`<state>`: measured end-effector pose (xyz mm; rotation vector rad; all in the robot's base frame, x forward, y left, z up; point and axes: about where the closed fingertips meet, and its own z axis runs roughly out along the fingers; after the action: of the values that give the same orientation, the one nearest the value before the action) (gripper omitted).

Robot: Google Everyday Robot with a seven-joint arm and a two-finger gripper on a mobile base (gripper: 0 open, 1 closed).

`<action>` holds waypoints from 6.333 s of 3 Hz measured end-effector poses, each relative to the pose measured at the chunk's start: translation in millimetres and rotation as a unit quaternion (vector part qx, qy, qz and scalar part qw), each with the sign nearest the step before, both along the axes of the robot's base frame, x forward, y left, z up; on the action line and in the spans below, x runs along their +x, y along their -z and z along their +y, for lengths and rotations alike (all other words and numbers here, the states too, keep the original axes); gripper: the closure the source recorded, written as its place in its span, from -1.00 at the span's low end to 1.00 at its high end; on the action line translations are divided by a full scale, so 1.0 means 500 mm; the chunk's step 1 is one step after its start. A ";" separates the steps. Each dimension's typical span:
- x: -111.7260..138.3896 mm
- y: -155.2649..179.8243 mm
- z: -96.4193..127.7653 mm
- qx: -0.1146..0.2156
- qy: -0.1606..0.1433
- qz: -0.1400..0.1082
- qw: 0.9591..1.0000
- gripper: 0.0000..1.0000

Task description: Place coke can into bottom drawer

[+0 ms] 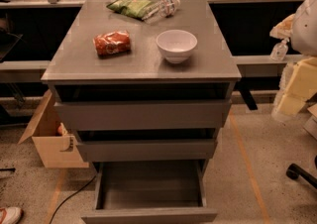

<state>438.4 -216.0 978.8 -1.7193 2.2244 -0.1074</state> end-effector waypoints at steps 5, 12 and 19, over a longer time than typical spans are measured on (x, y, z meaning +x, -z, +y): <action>0.283 -0.098 0.221 0.079 -0.196 -0.110 0.971 -1.00; 0.526 0.045 0.512 -0.006 -0.230 -0.043 0.972 -1.00; 0.642 0.225 0.697 -0.041 -0.185 0.017 0.982 -1.00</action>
Offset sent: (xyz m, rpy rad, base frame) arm 0.0288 0.0079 -0.0027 0.1104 -0.0456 0.0412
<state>759.3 132.4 866.2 -2.1613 1.9046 -0.0813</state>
